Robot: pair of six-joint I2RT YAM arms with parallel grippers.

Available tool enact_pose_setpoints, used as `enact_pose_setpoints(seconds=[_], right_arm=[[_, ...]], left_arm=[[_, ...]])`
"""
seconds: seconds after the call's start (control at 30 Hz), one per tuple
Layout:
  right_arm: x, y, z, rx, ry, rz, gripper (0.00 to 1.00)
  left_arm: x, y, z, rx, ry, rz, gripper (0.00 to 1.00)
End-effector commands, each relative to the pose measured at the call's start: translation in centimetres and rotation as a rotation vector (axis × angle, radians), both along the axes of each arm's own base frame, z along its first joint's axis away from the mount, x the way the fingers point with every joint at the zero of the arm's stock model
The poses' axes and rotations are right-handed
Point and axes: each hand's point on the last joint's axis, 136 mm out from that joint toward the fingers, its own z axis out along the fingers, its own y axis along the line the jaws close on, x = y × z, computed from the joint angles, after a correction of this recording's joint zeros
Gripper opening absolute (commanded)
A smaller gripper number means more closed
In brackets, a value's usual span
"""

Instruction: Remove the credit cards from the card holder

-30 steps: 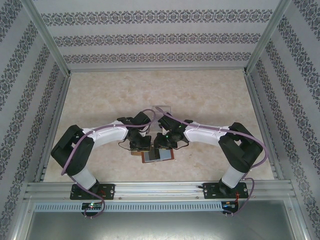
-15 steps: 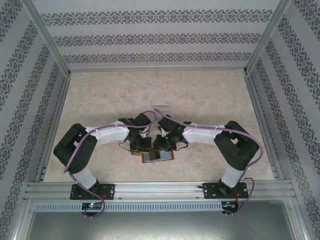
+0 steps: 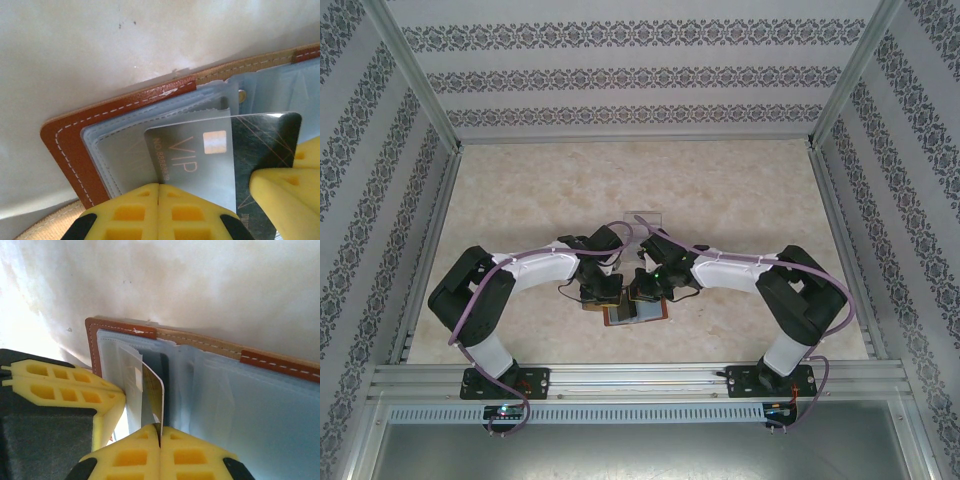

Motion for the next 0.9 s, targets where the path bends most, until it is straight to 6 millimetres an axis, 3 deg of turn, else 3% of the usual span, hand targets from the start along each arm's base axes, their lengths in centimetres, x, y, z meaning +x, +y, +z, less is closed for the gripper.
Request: enact_pose_setpoints(seconds=[0.0,0.33,0.87], right_arm=[[-0.2,-2.9,-1.2,-0.126,-0.004,-0.012,0.06],[-0.1,-5.5,-1.0,-0.232,-0.031,-0.002,0.05],[0.3,-6.4,-0.2,-0.287,-0.061,-0.001,0.05]], left_arm=[[-1.6,2.9,-2.0,0.156,0.034,-0.026,0.05],[-1.2,2.8,-1.4,0.153,0.012,-0.032,0.06],[-0.8,2.8,-0.6,0.155,-0.011,-0.034,0.06]])
